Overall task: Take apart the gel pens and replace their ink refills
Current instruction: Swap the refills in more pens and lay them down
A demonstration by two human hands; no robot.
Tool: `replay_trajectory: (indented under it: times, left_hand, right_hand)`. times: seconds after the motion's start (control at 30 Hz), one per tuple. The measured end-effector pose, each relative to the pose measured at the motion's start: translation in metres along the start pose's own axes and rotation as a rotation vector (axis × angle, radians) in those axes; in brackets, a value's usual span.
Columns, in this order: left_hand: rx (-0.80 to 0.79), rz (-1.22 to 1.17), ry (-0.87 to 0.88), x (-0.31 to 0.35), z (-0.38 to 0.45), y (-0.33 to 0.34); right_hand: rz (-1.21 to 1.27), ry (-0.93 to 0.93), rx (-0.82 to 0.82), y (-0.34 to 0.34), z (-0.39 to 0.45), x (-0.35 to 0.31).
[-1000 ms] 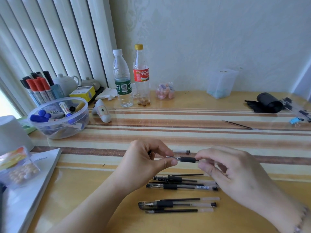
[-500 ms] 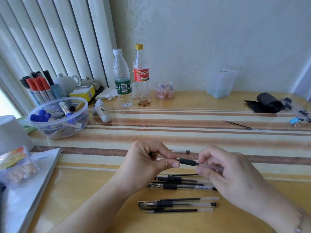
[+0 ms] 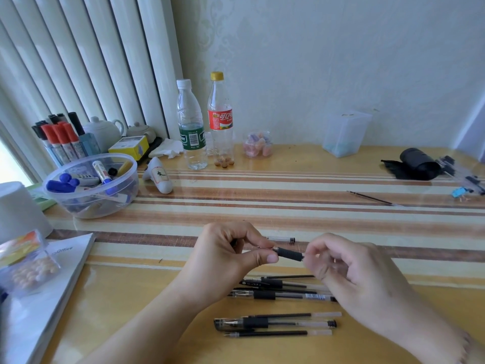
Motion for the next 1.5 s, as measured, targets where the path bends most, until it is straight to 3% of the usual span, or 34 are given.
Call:
replay_trajectory:
  times: [0.2, 0.3, 0.4, 0.6, 0.77, 0.9, 1.13, 1.27, 1.5]
  left_hand:
    - [-0.045, 0.061, 0.047, 0.010, -0.004, 0.004]
    - [-0.094, 0.346, 0.089, 0.014, -0.006, 0.008]
    - [-0.141, 0.624, 0.122, 0.010, -0.005, 0.007]
    - [-0.165, 0.770, 0.278, 0.011, -0.002, 0.005]
    - [-0.190, 0.844, 0.383, 0.015, -0.006, 0.007]
    - [-0.127, 0.734, 0.430, 0.023, -0.005, 0.008]
    - [-0.183, 0.307, -0.024, 0.016, -0.004, -0.007]
    - [-0.180, 0.368, -0.036, 0.005, 0.001, -0.011]
    - [-0.097, 0.263, -0.116, 0.003, 0.004, -0.013]
  right_hand:
    - [0.021, 0.004, -0.016, -0.002, -0.001, -0.001]
    - [-0.150, -0.001, -0.033, -0.002, -0.001, -0.001]
    - [-0.284, -0.049, 0.055, -0.005, 0.003, -0.003]
    - [-0.336, -0.199, 0.155, -0.005, 0.002, -0.011]
    - [-0.257, -0.105, 0.119, 0.003, 0.001, -0.008]
    - [0.012, 0.025, 0.014, 0.002, 0.000, 0.002]
    - [-0.139, -0.034, 0.097, -0.009, 0.002, 0.007]
    - [-0.044, -0.024, 0.101, -0.009, 0.002, 0.012]
    - [-0.094, -0.054, 0.193, -0.011, 0.003, 0.010]
Point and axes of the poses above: each hand's wrist, its own z-axis towards the middle knuckle, its own y-axis out of the palm, x = y × z, the point moved 3 cm from there along z, towards the middle knuckle, and after that the axes turned 2 degrees about -z, right-handed, at the moved point
